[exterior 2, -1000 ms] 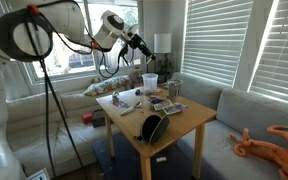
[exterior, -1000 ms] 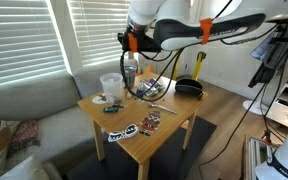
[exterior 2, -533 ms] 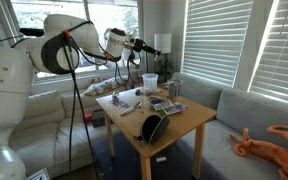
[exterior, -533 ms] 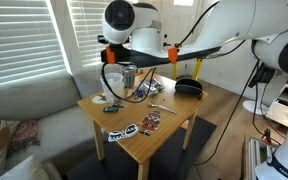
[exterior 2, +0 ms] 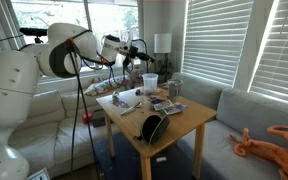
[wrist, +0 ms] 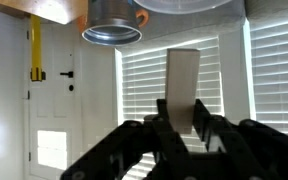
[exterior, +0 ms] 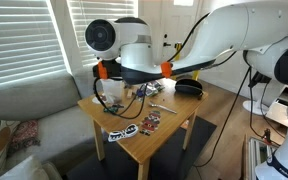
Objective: Put the block in the cup
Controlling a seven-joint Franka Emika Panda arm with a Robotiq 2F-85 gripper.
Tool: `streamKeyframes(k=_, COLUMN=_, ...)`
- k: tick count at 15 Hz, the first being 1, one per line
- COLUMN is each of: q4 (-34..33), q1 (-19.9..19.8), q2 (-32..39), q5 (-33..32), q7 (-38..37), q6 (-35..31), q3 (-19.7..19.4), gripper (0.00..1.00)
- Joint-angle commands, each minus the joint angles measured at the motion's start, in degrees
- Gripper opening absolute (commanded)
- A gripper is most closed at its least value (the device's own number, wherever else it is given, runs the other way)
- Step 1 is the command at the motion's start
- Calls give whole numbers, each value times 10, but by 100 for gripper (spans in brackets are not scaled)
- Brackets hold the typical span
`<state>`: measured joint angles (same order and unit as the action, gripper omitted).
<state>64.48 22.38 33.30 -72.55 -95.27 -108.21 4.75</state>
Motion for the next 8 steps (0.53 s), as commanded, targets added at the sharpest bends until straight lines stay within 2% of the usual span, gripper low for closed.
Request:
streamKeyframes(k=1, q4=1, q1=-7, q2=3, q5=42, q7=-26, q6=24, q3=7, gripper=61)
streamKeyframes(k=3, q4=-4, q1=-9, q2=5, q5=49, q7=-29, q6=14, q3=6, gripper=75)
streamKeyframes(k=6, q4=14, q1=-19, q2=-20, q5=56, q7=-9, q6=-88, q3=25, gripper=96)
streamKeyframes(k=7, q4=-1, q1=-10, q2=3, q5=43, q7=-16, q6=-51, q3=8, gripper=99)
streamKeyframes(k=8, q4=-2, q1=-10, q2=1, q5=43, q7=-16, q6=-58, q3=9, gripper=85)
